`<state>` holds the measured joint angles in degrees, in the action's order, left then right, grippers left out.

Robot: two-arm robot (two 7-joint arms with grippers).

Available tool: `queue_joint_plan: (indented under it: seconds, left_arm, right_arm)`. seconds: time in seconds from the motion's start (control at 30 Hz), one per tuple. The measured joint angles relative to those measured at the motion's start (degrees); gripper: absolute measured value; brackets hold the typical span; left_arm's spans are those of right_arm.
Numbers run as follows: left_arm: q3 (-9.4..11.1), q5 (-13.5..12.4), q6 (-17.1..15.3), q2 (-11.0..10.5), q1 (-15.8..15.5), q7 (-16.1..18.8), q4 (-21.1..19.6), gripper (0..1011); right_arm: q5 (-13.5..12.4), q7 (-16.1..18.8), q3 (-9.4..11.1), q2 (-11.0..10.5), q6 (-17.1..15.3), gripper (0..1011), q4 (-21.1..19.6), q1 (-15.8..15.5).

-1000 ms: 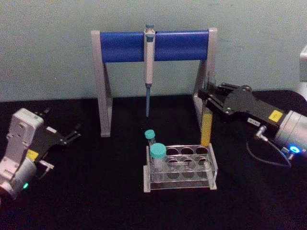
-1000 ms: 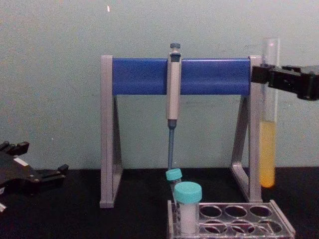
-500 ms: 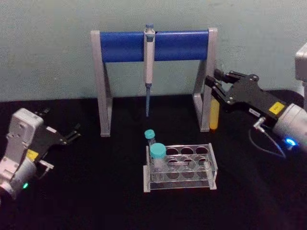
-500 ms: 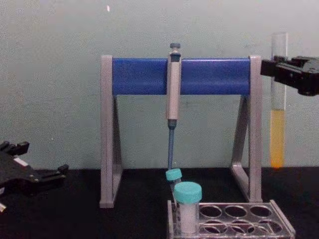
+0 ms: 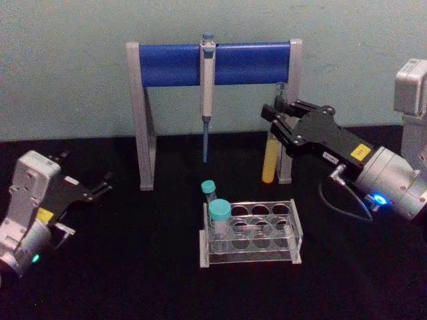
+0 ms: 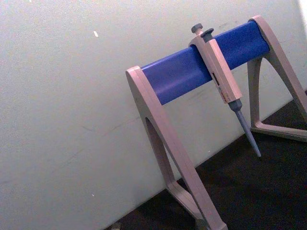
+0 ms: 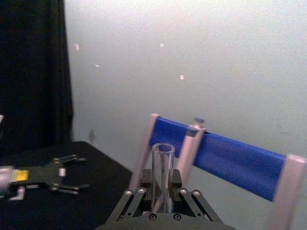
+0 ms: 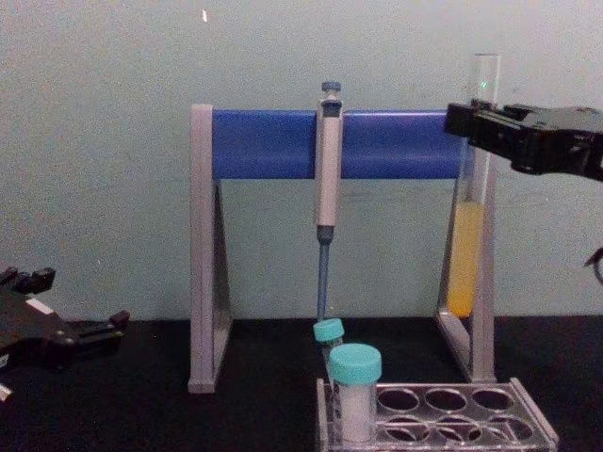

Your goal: Pick up the test tube from the test tube rack, shake it, then place it back into the test tube rack.

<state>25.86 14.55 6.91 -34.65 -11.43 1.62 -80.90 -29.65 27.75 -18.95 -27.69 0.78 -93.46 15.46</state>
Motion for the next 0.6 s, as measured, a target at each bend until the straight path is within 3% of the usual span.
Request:
queue_joint_plan:
  seconds: [0.33,0.6]
  left_arm:
    - [0.0,0.0,0.0,0.0,0.0,0.0,0.0,1001]
    - [0.0,0.0,0.0,0.0,0.0,0.0,0.0,1002]
  right_arm:
    - [-5.9,5.8,-1.2,-1.9,-1.5,234,-0.5,0.1]
    - [-8.7,7.0,-0.5,-5.8,-2.3,235,-2.1,-1.6]
